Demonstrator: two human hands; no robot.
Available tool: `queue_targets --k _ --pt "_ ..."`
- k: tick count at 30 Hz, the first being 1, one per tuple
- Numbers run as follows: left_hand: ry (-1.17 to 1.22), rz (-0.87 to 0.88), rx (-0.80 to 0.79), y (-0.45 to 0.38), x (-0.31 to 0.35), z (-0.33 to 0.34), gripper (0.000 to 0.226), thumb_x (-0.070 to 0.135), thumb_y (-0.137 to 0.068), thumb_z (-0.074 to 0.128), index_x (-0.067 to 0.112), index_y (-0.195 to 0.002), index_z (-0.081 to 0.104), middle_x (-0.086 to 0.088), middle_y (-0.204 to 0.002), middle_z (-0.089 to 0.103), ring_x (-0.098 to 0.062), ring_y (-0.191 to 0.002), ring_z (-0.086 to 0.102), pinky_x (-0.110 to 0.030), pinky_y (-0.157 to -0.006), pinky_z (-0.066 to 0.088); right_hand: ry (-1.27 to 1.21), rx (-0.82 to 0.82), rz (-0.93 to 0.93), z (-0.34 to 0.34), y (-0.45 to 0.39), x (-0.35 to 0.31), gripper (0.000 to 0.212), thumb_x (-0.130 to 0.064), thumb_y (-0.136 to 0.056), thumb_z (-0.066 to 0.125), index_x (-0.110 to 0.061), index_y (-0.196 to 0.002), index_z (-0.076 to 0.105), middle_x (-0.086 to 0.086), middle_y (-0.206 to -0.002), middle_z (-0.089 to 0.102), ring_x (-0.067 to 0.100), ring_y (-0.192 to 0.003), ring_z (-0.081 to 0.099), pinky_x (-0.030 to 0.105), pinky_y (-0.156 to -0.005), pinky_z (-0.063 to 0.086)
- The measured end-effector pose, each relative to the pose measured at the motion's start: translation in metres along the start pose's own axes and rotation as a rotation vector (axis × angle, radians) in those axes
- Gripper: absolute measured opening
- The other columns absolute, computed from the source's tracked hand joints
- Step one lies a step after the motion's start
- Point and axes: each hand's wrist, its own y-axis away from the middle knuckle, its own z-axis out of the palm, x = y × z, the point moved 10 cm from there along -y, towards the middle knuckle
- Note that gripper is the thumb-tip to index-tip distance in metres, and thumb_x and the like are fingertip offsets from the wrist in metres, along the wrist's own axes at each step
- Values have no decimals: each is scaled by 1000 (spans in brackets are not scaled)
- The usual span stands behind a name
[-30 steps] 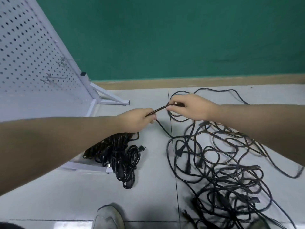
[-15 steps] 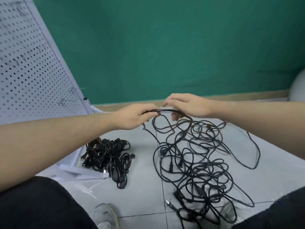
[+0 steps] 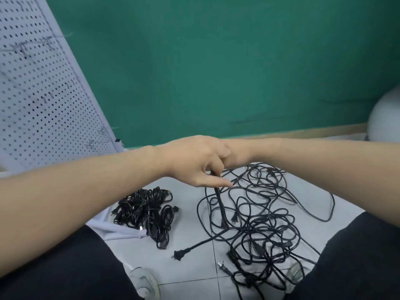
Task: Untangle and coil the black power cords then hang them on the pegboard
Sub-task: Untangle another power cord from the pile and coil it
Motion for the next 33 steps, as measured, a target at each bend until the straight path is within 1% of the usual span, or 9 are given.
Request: queue_targets --k 7,12,16,19,21,23,25,29,33 --pt "-100 -37 57 22 -10 -13 22 36 -91 70 16 -97 73 0 -75 63 -22 -68 53 -28 -68 45 -116 -12 237 -8 17 53 45 -59 -65 61 -16 -77 69 -4 -75 69 5 -72 62 21 -80 48" --pt "-200 -275 -40 43 -51 -12 33 49 -90 57 36 -119 49 11 -72 46 -12 -64 40 -28 -64 44 -250 82 363 -27 46 92 26 -25 -102 55 -9 -84 64 6 -72 61 19 -74 61 33 -84 52" --pt "-234 -565 -150 64 -88 6 60 41 -95 63 39 -148 34 11 -127 45 -18 -71 53 -36 -73 48 -398 266 292 -51 42 78 25 -14 -103 50 -6 -84 66 2 -60 41 16 -56 41 36 -70 48" --pt "-150 -656 -85 59 -91 12 67 48 -97 58 30 -155 31 6 -149 39 -20 -114 57 -40 -102 43 -383 280 237 -53 33 53 25 -19 -103 54 -6 -87 69 2 -62 38 14 -55 34 24 -57 35" --pt "54 -786 -70 52 -94 17 53 50 -102 52 28 -149 42 5 -137 59 -13 -120 56 -32 -102 42 -337 266 196 -52 28 36 26 -23 -103 55 -6 -89 69 2 -62 43 14 -54 35 24 -54 33" --pt "384 -906 -58 49 -97 27 33 42 -106 48 21 -129 58 7 -94 71 -9 -81 65 -17 -69 49 -278 269 164 -52 26 23 28 -24 -103 55 -7 -84 65 3 -62 50 16 -54 40 27 -55 35" --pt "532 -903 -17 46 -96 24 25 35 -107 49 15 -109 64 8 -65 54 -11 -58 56 -20 -61 54 -281 273 150 -51 25 18 30 -28 -103 55 -11 -80 62 2 -61 56 15 -52 46 27 -56 40" --pt "606 -915 16 51 -99 5 34 37 -105 53 20 -76 61 6 -55 40 -11 -50 38 -22 -50 41 -194 141 202 -35 26 27 47 -52 -95 59 -13 -71 66 2 -59 66 19 -64 64 22 -79 46" --pt "847 -1040 -14 68 -104 6 43 42 -105 49 21 -68 41 7 -57 29 -11 -48 20 -19 -44 20 -47 -33 296 -12 33 60 39 -50 -90 69 -20 -64 65 10 -87 74 14 -69 56 32 -72 40"
